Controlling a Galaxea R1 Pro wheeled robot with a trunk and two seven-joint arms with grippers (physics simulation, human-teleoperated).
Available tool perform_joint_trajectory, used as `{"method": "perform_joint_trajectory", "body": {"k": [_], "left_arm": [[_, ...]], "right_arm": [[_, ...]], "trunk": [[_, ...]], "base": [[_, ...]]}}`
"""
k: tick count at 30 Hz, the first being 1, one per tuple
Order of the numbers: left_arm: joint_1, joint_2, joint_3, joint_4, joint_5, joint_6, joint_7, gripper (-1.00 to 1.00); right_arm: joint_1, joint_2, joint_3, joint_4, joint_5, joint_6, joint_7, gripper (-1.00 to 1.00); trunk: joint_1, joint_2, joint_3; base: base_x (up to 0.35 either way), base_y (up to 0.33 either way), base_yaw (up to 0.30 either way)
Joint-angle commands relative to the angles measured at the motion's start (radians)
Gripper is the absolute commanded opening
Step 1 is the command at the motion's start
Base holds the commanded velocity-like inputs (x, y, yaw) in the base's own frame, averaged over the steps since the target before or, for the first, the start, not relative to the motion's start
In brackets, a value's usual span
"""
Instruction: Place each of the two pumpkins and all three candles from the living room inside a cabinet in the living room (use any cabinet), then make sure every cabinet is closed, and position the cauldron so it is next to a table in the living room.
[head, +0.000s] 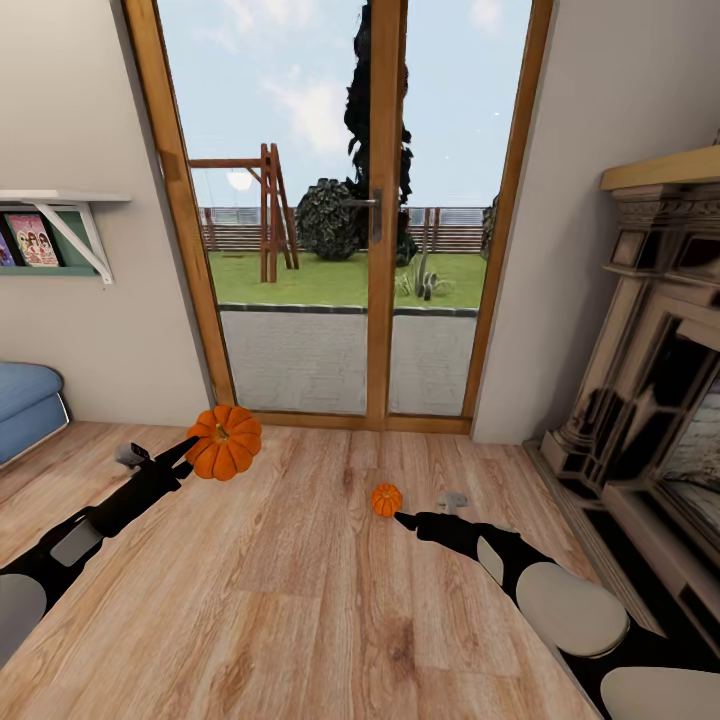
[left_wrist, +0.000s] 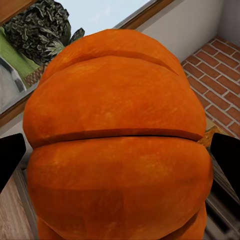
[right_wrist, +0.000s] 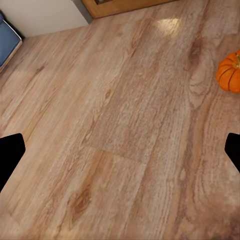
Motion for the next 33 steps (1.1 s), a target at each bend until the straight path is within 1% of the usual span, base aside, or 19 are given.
{"method": "perform_joint_trajectory", "body": {"k": [1, 7, 17, 21, 33], "left_arm": [[0.0, 0.0, 0.001, 0.0, 0.0, 0.0, 0.001, -1.0], [0.0, -0.007, 0.001, 0.0, -0.001, -0.001, 0.001, -1.0], [0.0, -0.008, 0.001, 0.0, -0.002, 0.0, 0.001, -1.0], [0.0, -0.009, 0.0, 0.0, -0.002, 0.0, 0.002, -1.0], [0.0, -0.009, 0.0, 0.0, -0.003, 0.0, 0.004, -1.0]], "right_arm": [[0.001, 0.0, 0.0, 0.0, 0.0, 0.0, 0.0, 1.0], [0.0, 0.0, 0.0, 0.0, 0.0, 0.0, 0.0, 1.0], [0.0, -0.007, 0.0, 0.0, 0.0, 0.001, 0.003, 1.0], [0.0, -0.005, 0.0, 0.0, 0.001, 0.001, 0.002, 1.0], [0.0, -0.005, 0.0, 0.0, 0.001, 0.0, 0.002, 1.0]], "trunk": [[0.0, 0.0, 0.0], [0.0, 0.0, 0.0], [0.0, 0.0, 0.0], [0.0, 0.0, 0.0], [0.0, 0.0, 0.0]], "base": [[0.0, 0.0, 0.0], [0.0, 0.0, 0.0], [0.008, 0.0, 0.0], [0.24, 0.0, 0.0], [0.323, 0.0, 0.0]]}}
